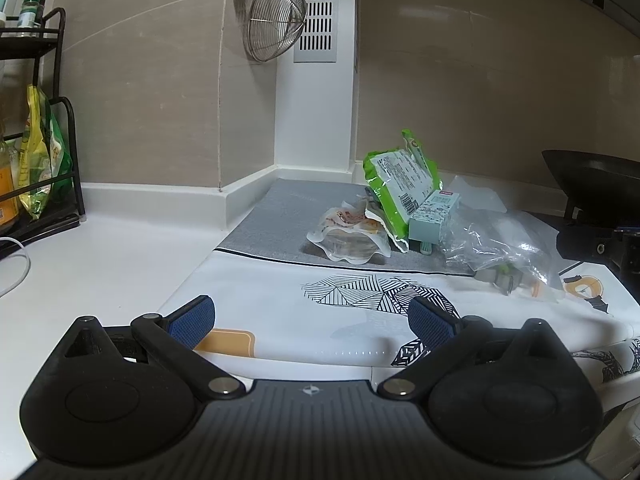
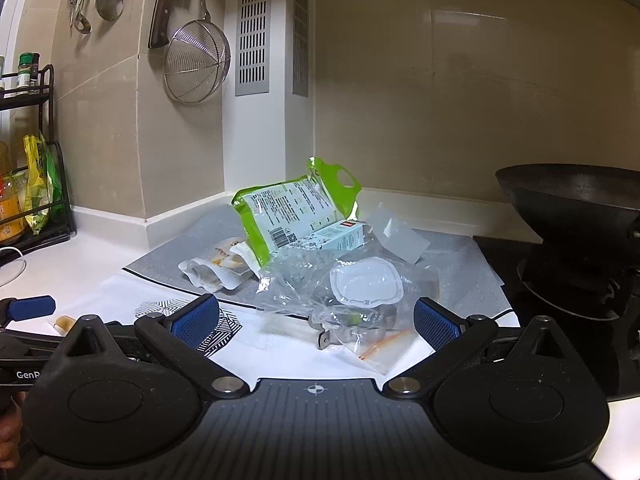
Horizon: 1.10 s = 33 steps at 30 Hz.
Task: Collect trash
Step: 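Move both grippers toward the trash pile on the grey mat, then grasp the light-blue box with the left gripper while the right gripper grasps a clear plastic bag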
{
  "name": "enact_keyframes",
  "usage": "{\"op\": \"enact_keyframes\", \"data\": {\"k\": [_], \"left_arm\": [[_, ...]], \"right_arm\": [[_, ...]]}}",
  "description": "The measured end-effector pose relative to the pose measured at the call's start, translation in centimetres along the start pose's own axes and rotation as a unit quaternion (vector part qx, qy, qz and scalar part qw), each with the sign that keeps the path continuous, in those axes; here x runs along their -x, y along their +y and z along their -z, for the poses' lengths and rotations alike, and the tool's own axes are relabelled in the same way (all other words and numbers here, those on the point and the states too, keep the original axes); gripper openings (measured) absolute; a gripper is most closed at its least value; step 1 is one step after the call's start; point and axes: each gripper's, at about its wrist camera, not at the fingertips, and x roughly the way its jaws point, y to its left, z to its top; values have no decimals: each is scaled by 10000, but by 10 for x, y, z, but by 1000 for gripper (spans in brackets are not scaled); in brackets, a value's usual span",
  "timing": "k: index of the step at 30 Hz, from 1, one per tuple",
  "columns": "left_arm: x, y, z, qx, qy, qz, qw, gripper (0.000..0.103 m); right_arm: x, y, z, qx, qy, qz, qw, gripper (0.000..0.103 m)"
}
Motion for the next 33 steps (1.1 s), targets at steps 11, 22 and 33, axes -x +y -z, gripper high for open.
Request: {"op": "enact_keyframes", "data": {"k": [11,22,33], "left_arm": [[-1,-2,1,-9,21,14,10000,103],[-1,0,0,-59,-36,-37,10000,103],[4,0,0,-183,-198,-314,9991,103]], "right_arm": [[-3,-1,5,-38,-126,-13,9999,103],[-12,-17,6,-85,-129,137,9998,103],[-68,0,10,1130,221,496,9921,103]]}}
